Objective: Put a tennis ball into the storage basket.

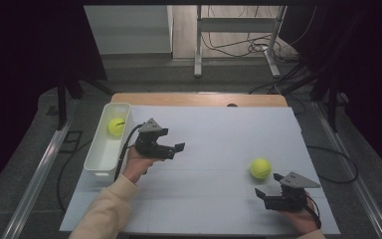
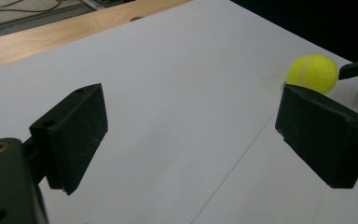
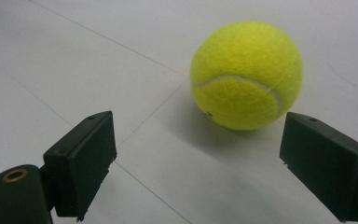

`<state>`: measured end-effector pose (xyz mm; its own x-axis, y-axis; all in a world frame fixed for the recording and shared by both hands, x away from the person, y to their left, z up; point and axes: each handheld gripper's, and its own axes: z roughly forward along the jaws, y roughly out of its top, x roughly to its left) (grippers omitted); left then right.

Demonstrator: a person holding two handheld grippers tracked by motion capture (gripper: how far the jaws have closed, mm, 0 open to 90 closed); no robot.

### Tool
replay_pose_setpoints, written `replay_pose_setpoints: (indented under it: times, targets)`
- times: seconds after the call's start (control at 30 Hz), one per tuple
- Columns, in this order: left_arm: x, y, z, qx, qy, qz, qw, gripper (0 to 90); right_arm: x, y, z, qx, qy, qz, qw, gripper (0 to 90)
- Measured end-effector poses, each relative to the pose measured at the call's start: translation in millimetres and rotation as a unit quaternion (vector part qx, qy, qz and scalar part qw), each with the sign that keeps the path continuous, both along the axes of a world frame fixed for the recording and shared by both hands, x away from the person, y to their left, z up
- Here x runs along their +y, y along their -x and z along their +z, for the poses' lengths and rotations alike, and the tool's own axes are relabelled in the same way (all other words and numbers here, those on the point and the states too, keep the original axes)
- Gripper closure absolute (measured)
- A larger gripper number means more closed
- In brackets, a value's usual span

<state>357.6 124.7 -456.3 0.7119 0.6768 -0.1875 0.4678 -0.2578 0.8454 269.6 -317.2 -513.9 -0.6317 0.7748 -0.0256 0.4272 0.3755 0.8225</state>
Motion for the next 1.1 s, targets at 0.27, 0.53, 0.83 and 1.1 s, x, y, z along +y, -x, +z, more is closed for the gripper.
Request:
replay_pose_setpoints:
  times: [0.27, 0.53, 0.83, 1.1]
  targets:
    - [-11.4, -2.2, -7.5, 0.008, -0.003, -0.012, 0.9999, 9.7, -0.4, -0.3, -0.2, -0.001, -0.001, -0.001, 1.0000, 11.1]
    - [-24.0, -5.3, -14.4, 0.015, -0.002, -0.029, 0.9995, 9.7, -0.4, 0.0, -0.9, 0.000, -0.001, -0.001, 1.0000, 11.1]
    - [-41.8, -9.0, -19.6, 0.019, -0.003, -0.050, 0.9986, 9.7, 1.9, 3.5, -1.6, -0.004, 0.004, 0.006, 1.0000, 11.1]
    - [-64.1, -6.8, -20.8, 0.009, -0.018, -0.073, 0.9971, 9.7, -3.8, 5.1, -0.4, -0.009, -0.003, -0.002, 1.0000, 11.2]
